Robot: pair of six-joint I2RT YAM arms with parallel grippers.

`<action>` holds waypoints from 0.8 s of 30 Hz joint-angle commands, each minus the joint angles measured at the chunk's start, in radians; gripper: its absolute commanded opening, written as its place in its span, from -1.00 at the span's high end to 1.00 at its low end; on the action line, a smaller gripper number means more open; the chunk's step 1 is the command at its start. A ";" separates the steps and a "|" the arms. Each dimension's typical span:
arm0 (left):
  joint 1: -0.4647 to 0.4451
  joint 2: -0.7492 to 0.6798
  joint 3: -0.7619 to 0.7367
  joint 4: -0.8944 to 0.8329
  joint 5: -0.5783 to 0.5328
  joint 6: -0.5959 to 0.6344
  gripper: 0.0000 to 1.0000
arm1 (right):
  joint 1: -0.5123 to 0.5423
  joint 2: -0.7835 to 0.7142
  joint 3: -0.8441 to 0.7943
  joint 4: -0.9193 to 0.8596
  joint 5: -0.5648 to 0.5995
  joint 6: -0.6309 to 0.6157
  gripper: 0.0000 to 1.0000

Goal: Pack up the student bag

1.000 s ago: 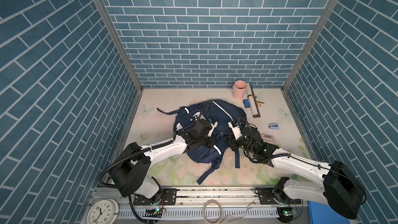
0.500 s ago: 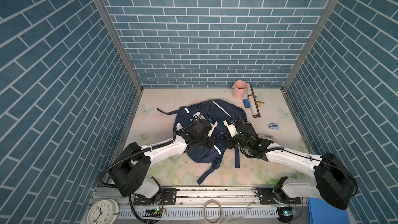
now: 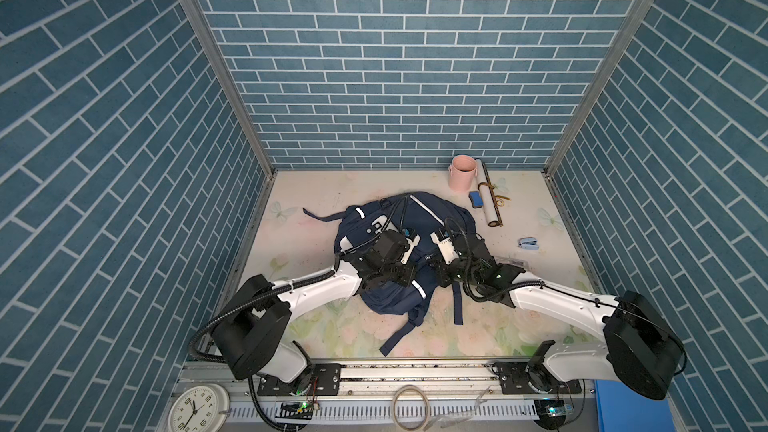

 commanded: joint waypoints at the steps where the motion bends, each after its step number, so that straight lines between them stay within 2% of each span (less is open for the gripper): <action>1: -0.002 -0.050 0.012 0.003 -0.032 0.014 1.00 | -0.023 -0.039 0.003 -0.073 0.086 -0.029 0.99; 9: -0.002 -0.111 -0.016 -0.135 -0.145 0.123 1.00 | -0.146 -0.091 -0.024 -0.079 0.133 -0.057 1.00; 14: -0.001 -0.208 -0.069 -0.190 -0.194 0.273 1.00 | -0.242 -0.075 -0.031 -0.054 0.146 -0.111 1.00; 18: 0.001 -0.278 -0.087 -0.241 -0.290 0.424 1.00 | -0.280 -0.089 -0.031 -0.047 0.156 -0.155 1.00; 20: 0.001 -0.287 -0.073 -0.267 -0.390 0.492 1.00 | -0.280 -0.099 -0.033 -0.037 0.097 -0.189 1.00; 22: 0.011 -0.284 -0.058 -0.272 -0.430 0.546 1.00 | -0.276 -0.107 -0.056 0.000 0.008 -0.203 1.00; 24: 0.031 -0.273 -0.049 -0.260 -0.455 0.587 1.00 | -0.258 -0.112 -0.090 0.059 -0.029 -0.194 1.00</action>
